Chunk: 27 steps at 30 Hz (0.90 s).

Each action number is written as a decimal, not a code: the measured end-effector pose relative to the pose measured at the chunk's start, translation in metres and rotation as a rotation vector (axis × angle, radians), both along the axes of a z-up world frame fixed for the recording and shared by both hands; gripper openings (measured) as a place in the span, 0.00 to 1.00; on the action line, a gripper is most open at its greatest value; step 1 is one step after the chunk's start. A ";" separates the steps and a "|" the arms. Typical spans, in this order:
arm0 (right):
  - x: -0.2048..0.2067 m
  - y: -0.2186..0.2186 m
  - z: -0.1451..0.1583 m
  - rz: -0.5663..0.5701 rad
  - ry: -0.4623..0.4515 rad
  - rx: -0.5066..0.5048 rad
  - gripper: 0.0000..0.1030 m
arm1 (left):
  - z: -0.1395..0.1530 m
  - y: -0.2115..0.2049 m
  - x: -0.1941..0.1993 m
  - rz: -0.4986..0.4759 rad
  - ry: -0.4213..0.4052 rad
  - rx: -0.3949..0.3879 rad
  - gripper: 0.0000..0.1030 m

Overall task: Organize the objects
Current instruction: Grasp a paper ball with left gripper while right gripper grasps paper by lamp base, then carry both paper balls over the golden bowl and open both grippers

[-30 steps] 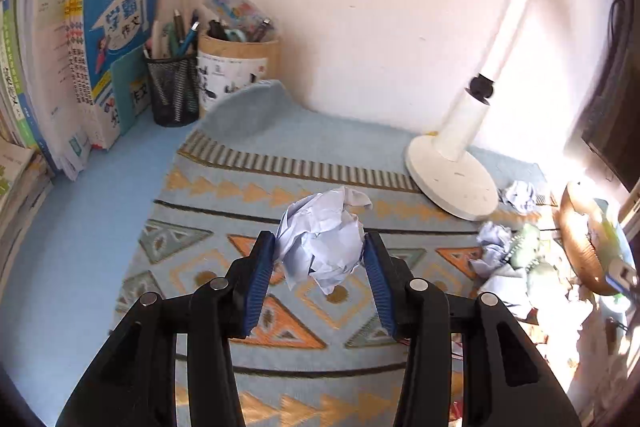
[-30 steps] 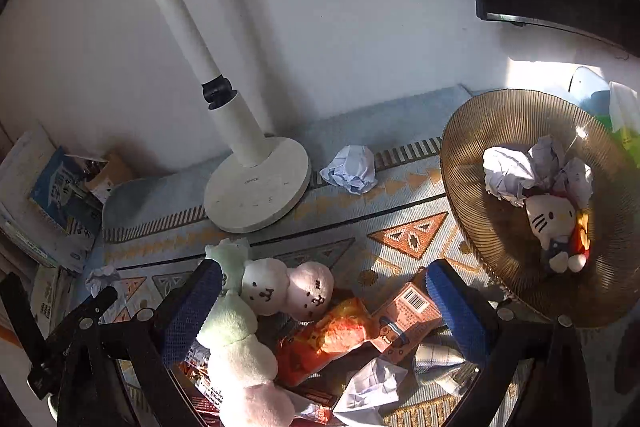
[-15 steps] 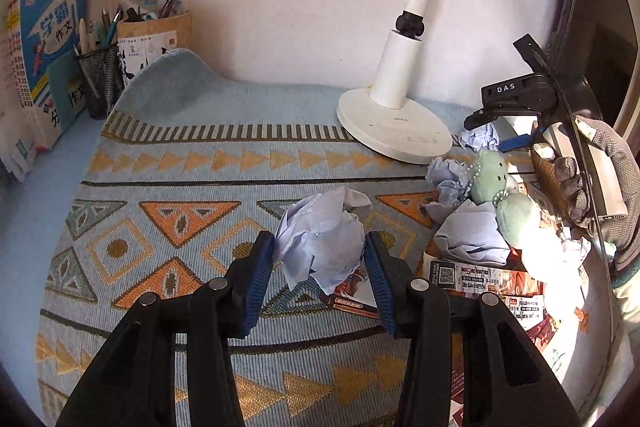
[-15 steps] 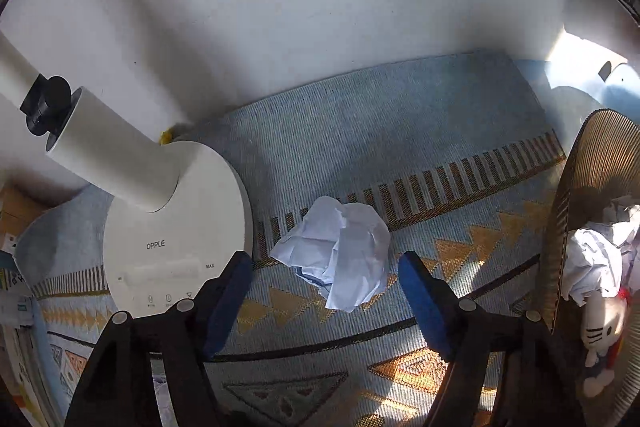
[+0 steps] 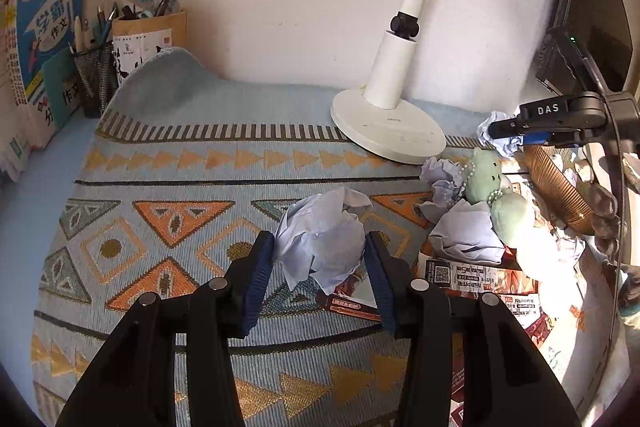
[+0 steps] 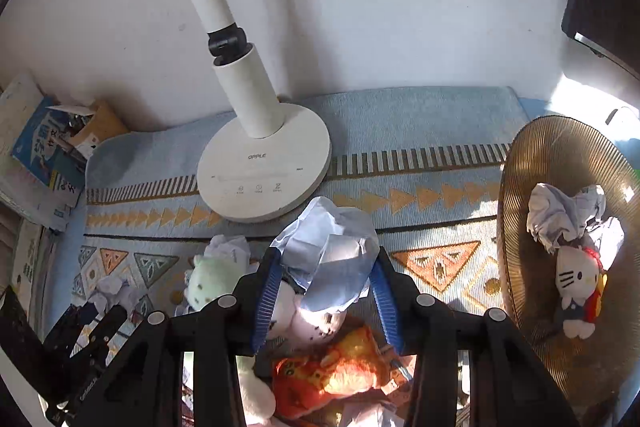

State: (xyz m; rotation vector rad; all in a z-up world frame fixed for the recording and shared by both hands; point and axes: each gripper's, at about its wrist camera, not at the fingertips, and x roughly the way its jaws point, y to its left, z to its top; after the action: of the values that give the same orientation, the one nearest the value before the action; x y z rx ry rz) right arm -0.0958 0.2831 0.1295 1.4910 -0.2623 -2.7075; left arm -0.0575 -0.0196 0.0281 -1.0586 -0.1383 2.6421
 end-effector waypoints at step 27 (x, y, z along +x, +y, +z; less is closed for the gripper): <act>0.209 0.042 -0.081 -0.010 0.084 -0.104 0.70 | -0.002 0.018 0.111 0.153 -0.032 0.044 0.42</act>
State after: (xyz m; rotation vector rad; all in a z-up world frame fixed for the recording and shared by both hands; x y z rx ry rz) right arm 0.1134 0.3251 0.0486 1.3499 -0.4013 -2.7101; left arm 0.0532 -0.0017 0.0266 -1.1172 -0.2936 2.7434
